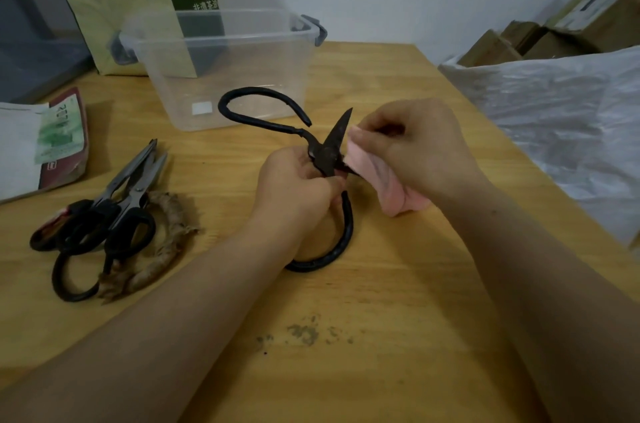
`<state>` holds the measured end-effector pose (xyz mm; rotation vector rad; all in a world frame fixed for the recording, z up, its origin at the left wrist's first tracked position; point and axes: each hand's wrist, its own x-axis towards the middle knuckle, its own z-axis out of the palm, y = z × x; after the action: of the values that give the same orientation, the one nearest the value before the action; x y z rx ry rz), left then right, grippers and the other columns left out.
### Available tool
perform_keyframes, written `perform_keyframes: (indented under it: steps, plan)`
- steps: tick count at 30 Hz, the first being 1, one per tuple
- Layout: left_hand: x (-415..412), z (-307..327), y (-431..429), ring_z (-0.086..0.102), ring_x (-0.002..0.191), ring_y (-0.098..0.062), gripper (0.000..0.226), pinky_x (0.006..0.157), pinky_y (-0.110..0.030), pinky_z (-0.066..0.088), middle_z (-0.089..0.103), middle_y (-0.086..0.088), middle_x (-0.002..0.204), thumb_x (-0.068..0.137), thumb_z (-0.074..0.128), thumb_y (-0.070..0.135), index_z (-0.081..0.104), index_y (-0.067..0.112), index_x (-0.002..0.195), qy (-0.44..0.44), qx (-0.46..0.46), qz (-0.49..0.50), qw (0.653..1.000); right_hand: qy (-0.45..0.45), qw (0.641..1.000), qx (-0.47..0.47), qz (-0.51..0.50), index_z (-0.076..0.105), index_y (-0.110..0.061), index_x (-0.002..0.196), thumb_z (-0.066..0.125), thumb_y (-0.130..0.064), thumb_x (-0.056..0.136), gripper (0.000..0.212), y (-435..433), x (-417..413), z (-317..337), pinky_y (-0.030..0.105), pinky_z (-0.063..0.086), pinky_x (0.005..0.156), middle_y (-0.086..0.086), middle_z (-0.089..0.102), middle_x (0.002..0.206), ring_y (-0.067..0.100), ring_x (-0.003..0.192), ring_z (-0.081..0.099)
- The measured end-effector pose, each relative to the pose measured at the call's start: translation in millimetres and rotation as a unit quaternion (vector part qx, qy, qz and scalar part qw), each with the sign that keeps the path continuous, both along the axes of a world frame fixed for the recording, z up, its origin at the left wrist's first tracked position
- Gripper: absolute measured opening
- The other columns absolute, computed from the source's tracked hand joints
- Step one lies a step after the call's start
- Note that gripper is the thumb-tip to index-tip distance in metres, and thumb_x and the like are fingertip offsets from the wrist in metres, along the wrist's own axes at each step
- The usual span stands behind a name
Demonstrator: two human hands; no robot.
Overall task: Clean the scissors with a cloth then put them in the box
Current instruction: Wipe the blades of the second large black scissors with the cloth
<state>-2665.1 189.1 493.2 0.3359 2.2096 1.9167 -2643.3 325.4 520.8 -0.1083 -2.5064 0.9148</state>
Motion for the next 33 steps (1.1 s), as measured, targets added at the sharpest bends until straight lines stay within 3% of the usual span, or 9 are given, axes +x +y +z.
perform_keyframes:
  steps: [3, 8, 11, 15, 20, 25, 28, 30, 33]
  plan:
    - [-0.1, 0.6, -1.1, 0.050, 0.050, -0.010, 0.008, 0.041, -0.018, 0.034, 0.059, -0.004, 0.064, 0.083, 0.060, 0.000, 0.064, 0.008, 0.084, 0.003, 0.006, 0.002, 1.000, -0.058, 0.988, -0.134, 0.055, 0.071, -0.020, 0.091, 0.075, -0.021, 0.079, 0.013, -4.1, -3.6, -9.5, 0.024, 0.054, 0.080, -0.007, 0.068, 0.088, 0.006, 0.086, 0.064]
    - [1.0, 2.3, -1.9, 0.047, 0.040, -0.004, 0.018, 0.037, -0.020, 0.034, 0.055, -0.004, 0.062, 0.094, 0.047, 0.007, 0.064, 0.010, 0.086, -0.028, 0.047, 0.015, 0.998, -0.091, 0.964, -0.228, 0.100, 0.064, -0.020, 0.091, 0.073, -0.010, 0.080, 0.017, 2.8, -8.5, -16.9, 0.026, 0.055, 0.075, 0.001, 0.071, 0.091, 0.011, 0.086, 0.069]
    - [1.8, 2.5, -0.3, 0.047, 0.040, -0.004, 0.017, 0.037, -0.018, 0.034, 0.058, -0.007, 0.067, 0.095, 0.050, 0.008, 0.065, 0.011, 0.088, -0.022, 0.053, 0.024, 0.998, -0.050, 0.972, -0.204, 0.106, 0.061, -0.026, 0.086, 0.066, -0.011, 0.087, 0.016, -1.3, -10.7, -21.0, 0.024, 0.050, 0.073, -0.005, 0.068, 0.085, 0.009, 0.083, 0.065]
    - [2.6, 3.3, 2.0, 0.054, 0.054, -0.010, 0.017, 0.036, -0.017, 0.035, 0.059, -0.005, 0.067, 0.094, 0.052, 0.006, 0.065, 0.013, 0.087, -0.025, 0.084, 0.039, 0.995, -0.014, 0.988, -0.131, 0.080, 0.050, -0.036, 0.085, 0.056, -0.017, 0.094, 0.022, -8.4, -11.5, -23.8, 0.027, 0.047, 0.083, -0.017, 0.056, 0.092, 0.008, 0.097, 0.056]
    - [4.1, 3.8, 3.2, 0.056, 0.053, -0.008, 0.019, 0.036, -0.017, 0.035, 0.062, 0.002, 0.061, 0.093, 0.054, 0.004, 0.065, 0.015, 0.083, -0.025, 0.090, 0.030, 0.995, -0.018, 0.998, -0.054, 0.019, 0.044, -0.028, 0.105, 0.043, -0.022, 0.099, 0.009, -15.7, -12.0, -21.1, 0.039, 0.055, 0.068, -0.015, 0.054, 0.092, 0.017, 0.081, 0.062]
    - [1.3, 3.0, 0.3, 0.054, 0.052, -0.009, 0.016, 0.036, -0.019, 0.034, 0.060, -0.002, 0.063, 0.093, 0.053, 0.004, 0.065, 0.012, 0.087, -0.021, 0.075, 0.032, 0.996, -0.083, 0.960, -0.265, 0.021, 0.057, -0.020, 0.112, 0.059, -0.036, 0.092, 0.026, -1.6, -11.4, -15.1, 0.049, 0.055, 0.084, 0.005, 0.067, 0.103, 0.025, 0.093, 0.066]
    - [-0.8, 1.6, -0.3, 0.054, 0.049, -0.007, 0.013, 0.037, -0.020, 0.035, 0.059, -0.004, 0.067, 0.094, 0.052, 0.007, 0.065, 0.011, 0.090, -0.022, 0.064, 0.035, 0.997, -0.145, 0.939, -0.305, 0.060, 0.070, -0.013, 0.099, 0.066, -0.035, 0.086, 0.025, 7.6, -6.8, -9.9, 0.058, 0.050, 0.086, 0.021, 0.070, 0.095, 0.038, 0.088, 0.067]
    - [-0.4, 1.7, -0.1, 0.050, 0.043, -0.004, 0.014, 0.037, -0.020, 0.035, 0.059, -0.005, 0.066, 0.095, 0.051, 0.010, 0.065, 0.011, 0.092, -0.021, 0.059, 0.031, 0.998, -0.169, 0.933, -0.308, 0.076, 0.072, -0.014, 0.091, 0.070, -0.028, 0.084, 0.016, 11.4, -6.4, -8.8, 0.054, 0.052, 0.082, 0.017, 0.072, 0.089, 0.037, 0.085, 0.069]
    - [-0.5, 1.1, -0.2, 0.049, 0.042, -0.005, 0.014, 0.037, -0.019, 0.035, 0.059, -0.007, 0.066, 0.095, 0.052, 0.011, 0.065, 0.011, 0.093, -0.013, 0.051, 0.031, 0.998, -0.154, 0.933, -0.308, 0.102, 0.071, -0.007, 0.089, 0.068, -0.017, 0.085, 0.011, 8.6, -5.0, -8.9, 0.029, 0.057, 0.063, 0.010, 0.073, 0.078, 0.016, 0.068, 0.070]
